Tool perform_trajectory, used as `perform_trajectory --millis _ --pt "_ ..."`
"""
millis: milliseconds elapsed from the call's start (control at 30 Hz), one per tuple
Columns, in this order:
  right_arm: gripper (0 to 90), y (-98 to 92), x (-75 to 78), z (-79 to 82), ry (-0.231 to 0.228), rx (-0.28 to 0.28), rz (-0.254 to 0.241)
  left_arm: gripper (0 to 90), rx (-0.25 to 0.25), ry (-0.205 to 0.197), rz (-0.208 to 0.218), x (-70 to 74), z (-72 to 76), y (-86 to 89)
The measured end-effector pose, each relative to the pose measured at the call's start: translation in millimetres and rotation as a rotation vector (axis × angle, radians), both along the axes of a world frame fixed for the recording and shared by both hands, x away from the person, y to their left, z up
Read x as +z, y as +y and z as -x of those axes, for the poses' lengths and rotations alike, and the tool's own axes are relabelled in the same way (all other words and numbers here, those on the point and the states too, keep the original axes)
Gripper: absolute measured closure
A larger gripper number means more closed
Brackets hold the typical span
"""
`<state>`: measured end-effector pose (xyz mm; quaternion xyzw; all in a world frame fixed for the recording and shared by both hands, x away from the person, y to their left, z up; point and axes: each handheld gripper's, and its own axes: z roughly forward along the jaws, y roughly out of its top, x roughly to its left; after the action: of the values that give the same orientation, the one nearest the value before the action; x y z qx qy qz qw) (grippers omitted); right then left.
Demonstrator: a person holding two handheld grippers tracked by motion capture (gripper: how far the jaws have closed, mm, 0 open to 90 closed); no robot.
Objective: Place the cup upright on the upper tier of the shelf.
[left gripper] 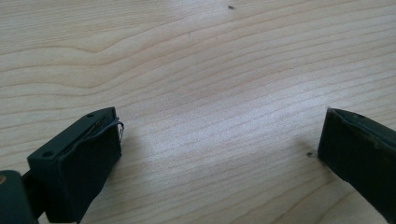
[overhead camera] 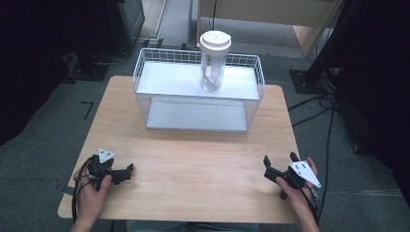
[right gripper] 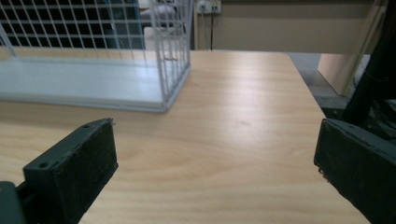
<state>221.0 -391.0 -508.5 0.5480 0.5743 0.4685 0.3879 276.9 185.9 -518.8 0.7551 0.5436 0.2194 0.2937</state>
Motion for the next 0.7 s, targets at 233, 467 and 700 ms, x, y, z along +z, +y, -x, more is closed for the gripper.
perform_trajectory --millis 233,467,700 --pt "0.0 -25.4 -8.0 11.9 0.036 -0.053 0.014 0.0 0.0 0.0 0.0 0.0 0.0 0.0" --pt "0.0 -36.0 -10.3 20.6 0.07 -0.058 0.027 0.0 0.0 0.0 -0.001 0.0 0.0 0.0" --pt "0.0 -44.3 -11.1 24.3 0.24 -0.019 0.017 0.0 0.0 0.0 0.0 0.0 0.0 0.0"
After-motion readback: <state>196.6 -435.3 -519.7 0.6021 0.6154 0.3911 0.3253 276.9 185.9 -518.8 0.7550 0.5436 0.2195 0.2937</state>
